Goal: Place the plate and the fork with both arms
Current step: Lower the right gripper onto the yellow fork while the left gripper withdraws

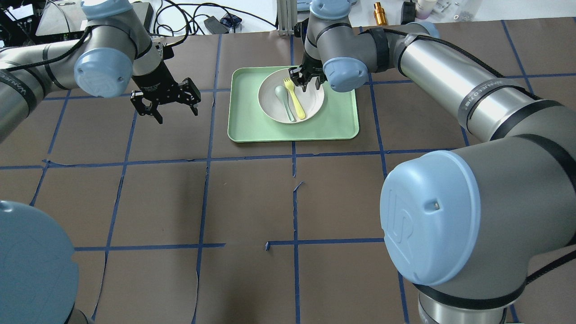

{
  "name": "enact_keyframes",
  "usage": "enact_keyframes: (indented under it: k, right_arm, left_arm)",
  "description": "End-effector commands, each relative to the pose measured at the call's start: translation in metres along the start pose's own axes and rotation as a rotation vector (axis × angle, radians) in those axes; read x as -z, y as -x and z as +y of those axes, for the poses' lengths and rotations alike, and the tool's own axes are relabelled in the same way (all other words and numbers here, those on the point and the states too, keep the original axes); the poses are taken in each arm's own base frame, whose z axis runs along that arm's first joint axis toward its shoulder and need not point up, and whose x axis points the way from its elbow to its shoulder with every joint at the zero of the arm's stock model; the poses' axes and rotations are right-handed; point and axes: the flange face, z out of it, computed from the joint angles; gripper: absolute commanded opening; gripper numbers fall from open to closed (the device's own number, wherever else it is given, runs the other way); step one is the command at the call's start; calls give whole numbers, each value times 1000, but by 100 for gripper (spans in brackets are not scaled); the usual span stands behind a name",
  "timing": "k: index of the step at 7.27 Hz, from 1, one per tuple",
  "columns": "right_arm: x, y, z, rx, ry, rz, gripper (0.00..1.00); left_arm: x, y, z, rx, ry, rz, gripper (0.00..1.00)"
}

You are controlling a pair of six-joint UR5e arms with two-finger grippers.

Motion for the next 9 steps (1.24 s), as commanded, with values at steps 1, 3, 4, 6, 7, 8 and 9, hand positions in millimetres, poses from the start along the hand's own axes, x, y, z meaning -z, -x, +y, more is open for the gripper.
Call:
enact_keyframes:
  k: [1, 3, 4, 6, 7, 8, 9]
  right_arm:
    - [-17, 14, 2, 11, 19, -36, 44]
    - [-24, 13, 3, 12, 29, -39, 44]
    - [-27, 14, 3, 14, 33, -39, 46]
    - [-40, 19, 7, 23, 52, -38, 46]
    - [-41, 19, 7, 25, 54, -38, 47]
    - [-41, 19, 7, 25, 54, -38, 48]
    - [-42, 18, 8, 25, 55, -33, 50]
  left_arm:
    - [-3, 0, 2, 0, 1, 0, 100]
    - [-1, 0, 1, 0, -6, -1, 100]
    - [-1, 0, 1, -2, -6, -3, 100]
    - [-2, 3, 0, 3, -5, -1, 100]
    - [-4, 3, -1, 4, -9, 1, 100]
    - [-6, 3, -3, 4, -9, 1, 100]
    - [-10, 3, -5, 3, -5, 2, 100]
